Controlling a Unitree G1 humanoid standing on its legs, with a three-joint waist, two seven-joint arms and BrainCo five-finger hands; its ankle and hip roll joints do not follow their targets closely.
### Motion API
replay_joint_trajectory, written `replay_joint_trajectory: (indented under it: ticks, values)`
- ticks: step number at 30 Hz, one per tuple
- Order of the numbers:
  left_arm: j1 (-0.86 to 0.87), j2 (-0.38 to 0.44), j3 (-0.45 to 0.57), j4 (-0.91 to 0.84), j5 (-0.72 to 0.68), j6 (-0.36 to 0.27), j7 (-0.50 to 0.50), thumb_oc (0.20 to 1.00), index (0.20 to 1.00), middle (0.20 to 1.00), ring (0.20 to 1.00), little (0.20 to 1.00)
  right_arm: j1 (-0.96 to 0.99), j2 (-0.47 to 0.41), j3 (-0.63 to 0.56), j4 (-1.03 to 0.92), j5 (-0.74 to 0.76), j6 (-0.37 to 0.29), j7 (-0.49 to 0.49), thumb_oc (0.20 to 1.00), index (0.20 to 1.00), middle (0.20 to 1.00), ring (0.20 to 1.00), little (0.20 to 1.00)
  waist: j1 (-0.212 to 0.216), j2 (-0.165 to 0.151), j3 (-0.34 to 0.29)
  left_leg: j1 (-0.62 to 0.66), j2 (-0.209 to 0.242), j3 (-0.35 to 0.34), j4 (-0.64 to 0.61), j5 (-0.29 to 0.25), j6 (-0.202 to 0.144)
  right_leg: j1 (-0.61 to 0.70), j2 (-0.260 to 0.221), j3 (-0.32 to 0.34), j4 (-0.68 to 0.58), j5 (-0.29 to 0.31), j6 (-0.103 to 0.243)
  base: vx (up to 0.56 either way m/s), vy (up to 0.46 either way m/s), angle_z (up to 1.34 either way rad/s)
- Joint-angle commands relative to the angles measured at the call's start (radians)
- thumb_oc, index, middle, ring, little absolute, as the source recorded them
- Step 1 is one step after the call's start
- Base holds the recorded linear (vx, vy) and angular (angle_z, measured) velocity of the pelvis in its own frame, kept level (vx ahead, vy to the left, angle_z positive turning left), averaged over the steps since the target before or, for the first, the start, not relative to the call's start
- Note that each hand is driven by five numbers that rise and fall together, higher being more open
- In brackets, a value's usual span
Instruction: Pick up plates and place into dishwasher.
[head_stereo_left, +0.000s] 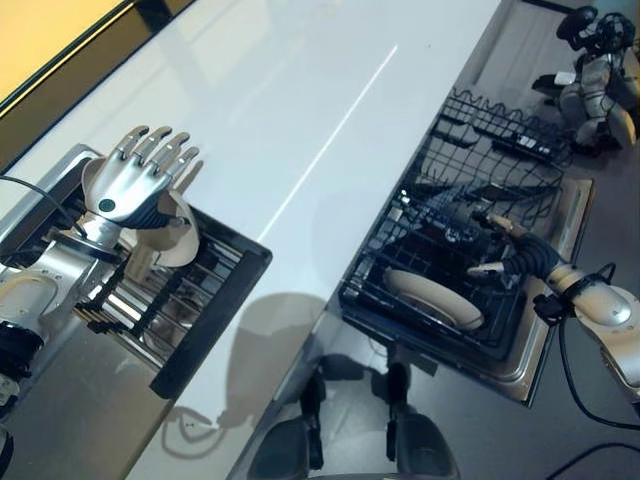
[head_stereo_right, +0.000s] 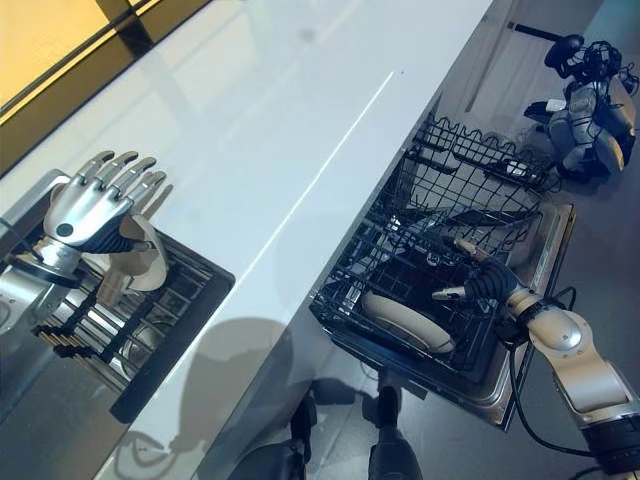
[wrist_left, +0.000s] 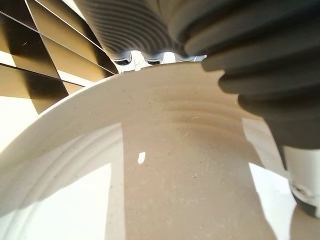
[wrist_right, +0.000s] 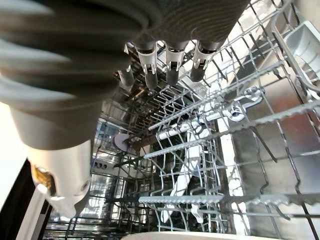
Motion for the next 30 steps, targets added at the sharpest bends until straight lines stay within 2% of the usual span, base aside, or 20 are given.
replay_joint_trajectory:
  ticks: [1,14,23,30]
  values:
    - [0.001,0.007,0.038,0.118,0.027,0.088,-0.031,0.200,0.200,0.200,0.200,0.200,-0.035,-0.027,-0.020,-0.011,0.018,-0.063,0.004,1.000,1.000,1.000,1.000,1.000,-0.010,-0.034,-0.040,-0.080,-0.021,-0.037,0.087,-0.021,0.002,-0.029,-0.075,0.009,0.122,-0.059,0.062,0.05,0.027,0.04]
    - [0.121,-0.027,0.162,0.096,0.018,0.099,0.056,0.200,0.200,0.200,0.200,0.200,-0.024,-0.006,-0.038,-0.025,0.000,-0.031,0.029,1.000,1.000,1.000,1.000,1.000,0.008,-0.021,-0.052,-0.055,-0.021,-0.057,0.071,-0.018,-0.004,-0.014,-0.076,-0.010,0.130,-0.074,0.053,0.02,0.004,0.03]
    - [0.121,-0.052,0.184,0.100,0.016,0.143,0.112,0.200,0.200,0.200,0.200,0.200,-0.044,0.011,-0.036,-0.028,-0.009,-0.028,0.010,1.000,1.000,1.000,1.000,1.000,0.012,-0.026,-0.041,-0.065,-0.021,-0.063,0.062,-0.010,-0.005,-0.035,-0.073,-0.015,0.140,-0.073,0.050,-0.02,0.002,0.02]
    - [0.148,-0.060,0.224,0.105,0.006,0.183,0.154,0.200,0.200,0.200,0.200,0.200,-0.015,0.019,-0.058,-0.036,-0.011,-0.035,0.020,1.000,1.000,1.000,1.000,1.000,0.013,-0.024,-0.063,-0.032,-0.022,-0.063,0.040,-0.009,-0.006,-0.009,-0.073,-0.022,0.129,-0.074,0.049,0.00,0.002,0.00]
